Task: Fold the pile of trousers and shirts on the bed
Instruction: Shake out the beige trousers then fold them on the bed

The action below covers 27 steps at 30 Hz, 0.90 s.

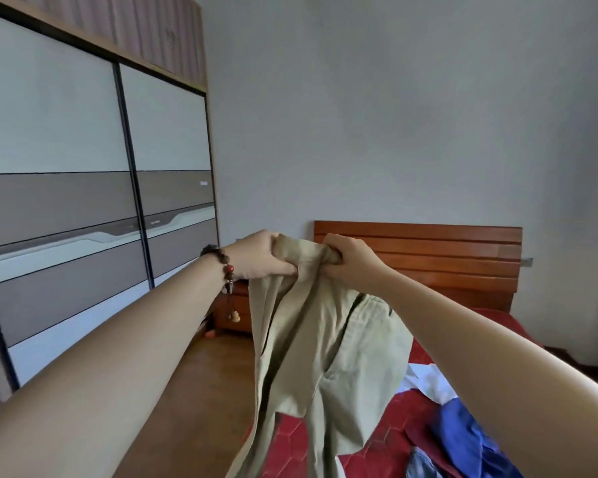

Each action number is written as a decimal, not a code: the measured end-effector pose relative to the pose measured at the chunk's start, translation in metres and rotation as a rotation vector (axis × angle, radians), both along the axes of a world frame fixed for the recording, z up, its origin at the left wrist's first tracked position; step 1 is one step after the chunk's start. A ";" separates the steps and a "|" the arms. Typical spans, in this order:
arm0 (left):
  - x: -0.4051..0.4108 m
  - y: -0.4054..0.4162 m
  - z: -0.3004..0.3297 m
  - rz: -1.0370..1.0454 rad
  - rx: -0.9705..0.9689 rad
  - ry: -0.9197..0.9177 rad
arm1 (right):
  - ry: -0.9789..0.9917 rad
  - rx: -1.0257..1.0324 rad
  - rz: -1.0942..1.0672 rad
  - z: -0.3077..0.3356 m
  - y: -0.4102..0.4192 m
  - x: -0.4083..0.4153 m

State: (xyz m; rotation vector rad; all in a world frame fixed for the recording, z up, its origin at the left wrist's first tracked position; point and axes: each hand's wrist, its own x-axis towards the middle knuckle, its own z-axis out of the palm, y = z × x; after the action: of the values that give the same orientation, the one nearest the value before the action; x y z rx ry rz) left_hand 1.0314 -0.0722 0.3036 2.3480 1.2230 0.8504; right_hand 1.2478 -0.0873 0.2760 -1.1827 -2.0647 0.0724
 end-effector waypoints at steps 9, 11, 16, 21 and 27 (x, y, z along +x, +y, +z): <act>0.005 0.009 0.023 0.082 0.263 -0.197 | -0.185 -0.397 -0.008 -0.021 -0.005 0.067; 0.011 0.010 0.023 0.077 0.273 -0.256 | -0.260 -0.429 -0.035 -0.036 -0.006 0.083; 0.016 0.013 0.022 0.097 0.280 -0.304 | -0.276 -0.488 -0.131 -0.078 -0.006 0.118; 0.012 0.018 0.017 0.077 0.271 -0.268 | -0.315 -0.579 -0.250 -0.101 -0.014 0.152; -0.006 0.025 0.014 0.047 0.033 -0.363 | 0.200 -0.347 -0.394 -0.072 -0.017 0.196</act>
State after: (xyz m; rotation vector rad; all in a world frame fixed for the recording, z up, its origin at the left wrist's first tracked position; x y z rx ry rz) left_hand 1.0255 -0.0475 0.3179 2.0732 1.1192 1.2543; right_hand 1.4435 -0.1039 0.2044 -1.7007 -1.6539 0.3565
